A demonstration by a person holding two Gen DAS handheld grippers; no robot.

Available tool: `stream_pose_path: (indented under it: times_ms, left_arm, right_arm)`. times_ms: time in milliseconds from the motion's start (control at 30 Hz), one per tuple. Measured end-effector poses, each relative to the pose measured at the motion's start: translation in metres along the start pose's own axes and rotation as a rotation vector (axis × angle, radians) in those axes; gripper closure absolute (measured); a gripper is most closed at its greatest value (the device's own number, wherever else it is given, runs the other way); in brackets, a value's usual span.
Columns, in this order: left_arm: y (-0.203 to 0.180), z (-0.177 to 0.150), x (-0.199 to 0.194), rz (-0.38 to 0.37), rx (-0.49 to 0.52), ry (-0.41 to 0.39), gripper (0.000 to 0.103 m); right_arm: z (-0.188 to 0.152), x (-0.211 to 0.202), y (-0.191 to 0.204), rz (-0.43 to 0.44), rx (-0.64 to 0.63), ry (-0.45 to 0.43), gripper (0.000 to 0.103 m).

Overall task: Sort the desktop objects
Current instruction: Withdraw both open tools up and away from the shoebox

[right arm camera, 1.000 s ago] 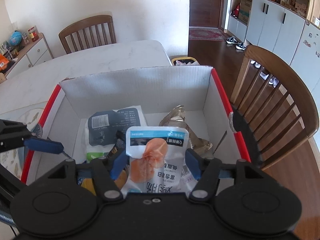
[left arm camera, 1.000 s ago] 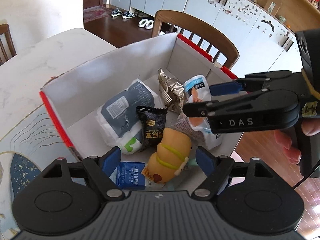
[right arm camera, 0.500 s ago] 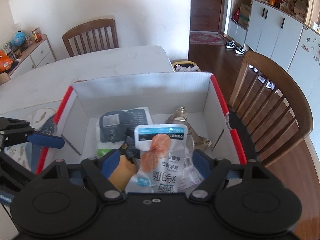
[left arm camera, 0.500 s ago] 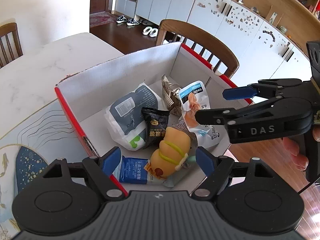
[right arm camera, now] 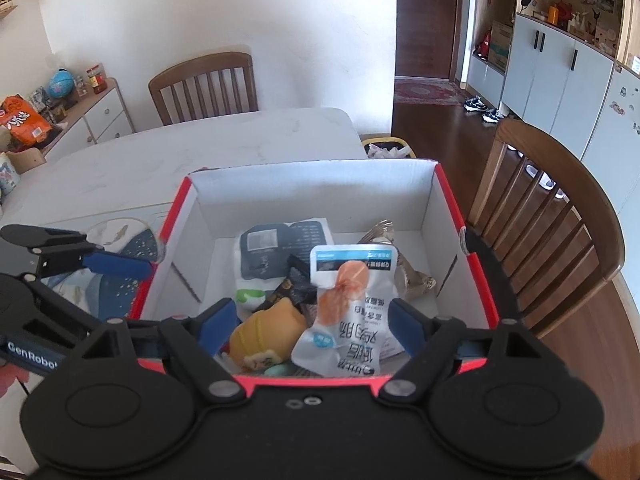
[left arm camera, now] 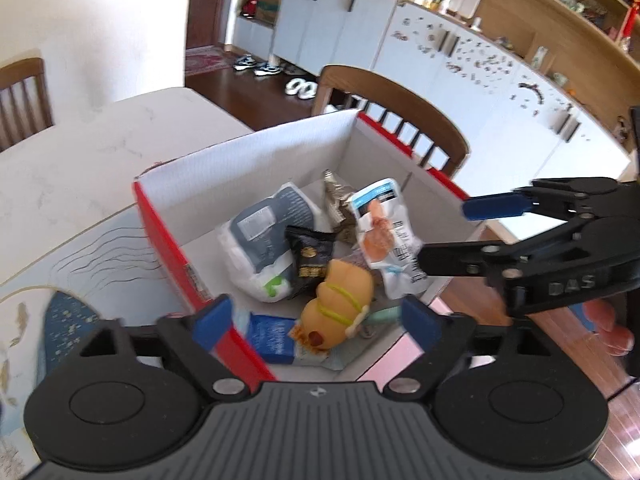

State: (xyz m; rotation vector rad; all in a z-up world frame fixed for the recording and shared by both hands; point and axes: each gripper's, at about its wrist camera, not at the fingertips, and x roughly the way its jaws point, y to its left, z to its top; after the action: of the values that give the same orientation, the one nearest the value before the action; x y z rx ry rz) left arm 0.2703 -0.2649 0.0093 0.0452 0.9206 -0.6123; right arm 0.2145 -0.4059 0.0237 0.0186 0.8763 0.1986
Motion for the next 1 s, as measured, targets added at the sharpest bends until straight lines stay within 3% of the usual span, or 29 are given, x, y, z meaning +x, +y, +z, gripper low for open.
stream_pose_path:
  times_ms: [167,433,1000]
  left_arm:
    - [0.010,-0.007,-0.010,0.002,-0.056,-0.018,0.000]
    - [0.019,-0.018,-0.034,0.048,-0.118,-0.077,0.000]
    - [0.008,-0.039,-0.072,0.078,-0.116,-0.119,0.000]
  right_arm:
    - [-0.006,-0.011,0.002,0.023,-0.004,-0.019,0.012]
    - [-0.018,-0.023,0.013,0.022,-0.021,-0.046,0.011]
    - [-0.034,-0.049,0.037,0.028,-0.032,-0.134,0.011]
